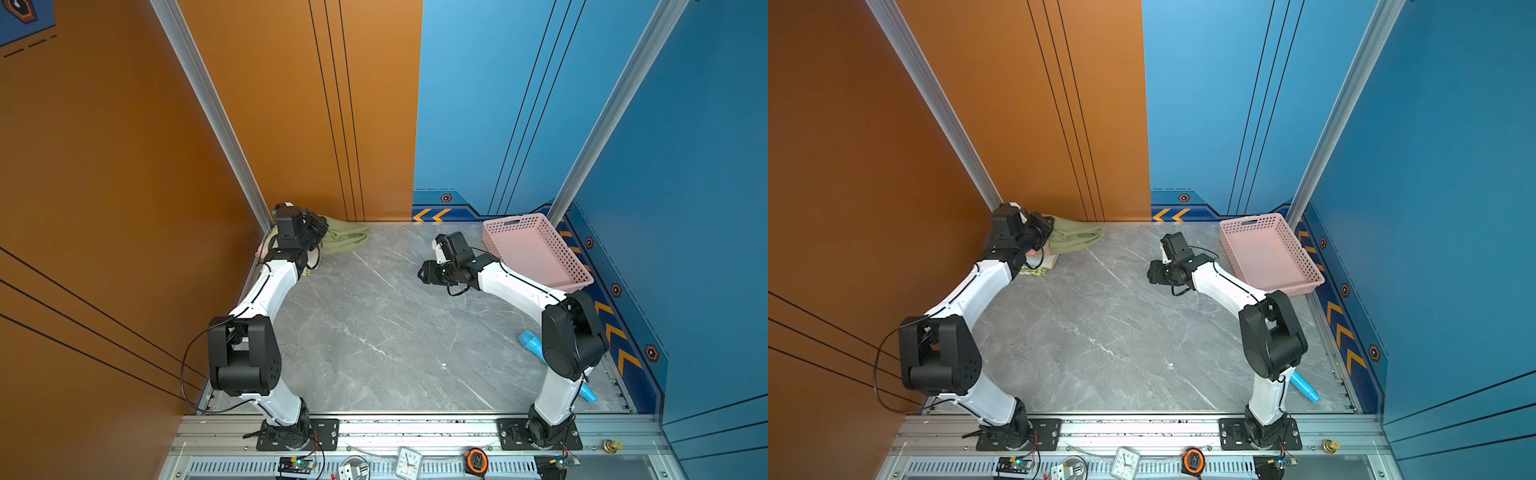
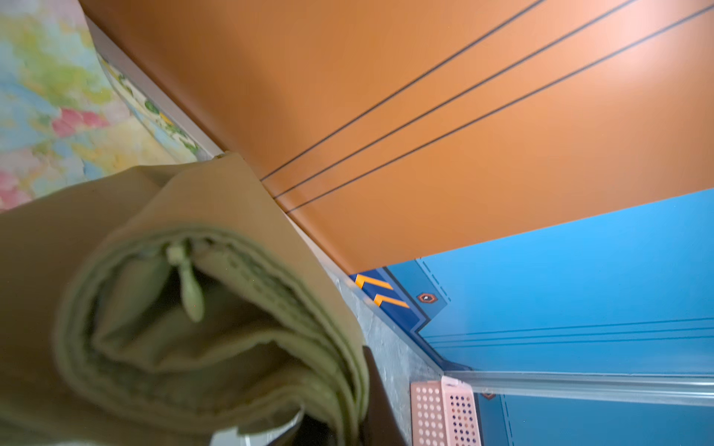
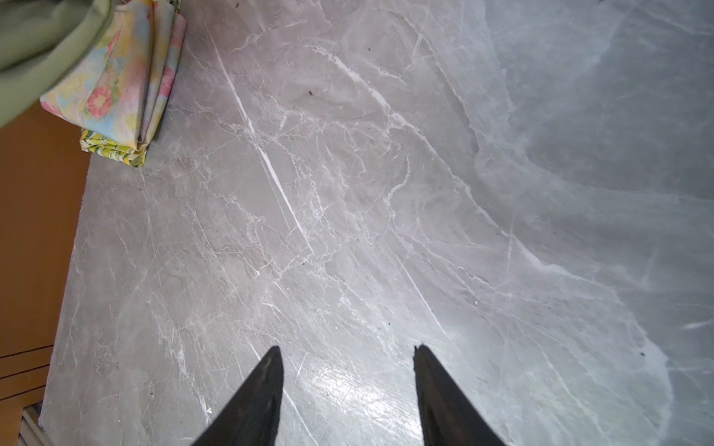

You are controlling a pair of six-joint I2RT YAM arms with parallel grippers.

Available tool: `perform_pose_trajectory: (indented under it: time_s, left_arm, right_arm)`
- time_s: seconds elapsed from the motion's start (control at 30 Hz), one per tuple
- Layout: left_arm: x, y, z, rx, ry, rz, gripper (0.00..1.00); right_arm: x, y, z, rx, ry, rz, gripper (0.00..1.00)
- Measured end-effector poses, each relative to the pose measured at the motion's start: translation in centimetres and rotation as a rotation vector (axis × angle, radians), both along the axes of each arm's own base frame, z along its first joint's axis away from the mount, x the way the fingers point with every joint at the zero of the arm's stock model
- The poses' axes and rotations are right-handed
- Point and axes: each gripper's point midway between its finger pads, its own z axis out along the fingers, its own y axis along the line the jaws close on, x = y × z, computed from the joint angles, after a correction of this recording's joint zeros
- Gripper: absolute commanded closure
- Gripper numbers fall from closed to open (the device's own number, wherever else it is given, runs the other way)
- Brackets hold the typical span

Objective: Fold and stack skirts
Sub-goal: Place the skirt on the skirt.

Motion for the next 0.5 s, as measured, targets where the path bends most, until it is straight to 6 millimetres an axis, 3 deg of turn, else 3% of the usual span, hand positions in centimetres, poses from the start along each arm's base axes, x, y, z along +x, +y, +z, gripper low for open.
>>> perform_pose_trajectory:
  time_s: [0.13,0.5]
  left_arm:
    - [1.1,3.2,0.9,-0.01,-0.047,0.064,1.0]
    - [4.2,10.7,-3.7,-0.011,-0.019,0.255,1.0]
  right_arm:
    - [0.4,1.2,0.9,-0.003,-0.034,0.038,0.44]
    - [2.4,3.5,1.4,-0.008,-0.083,0.089,0.43]
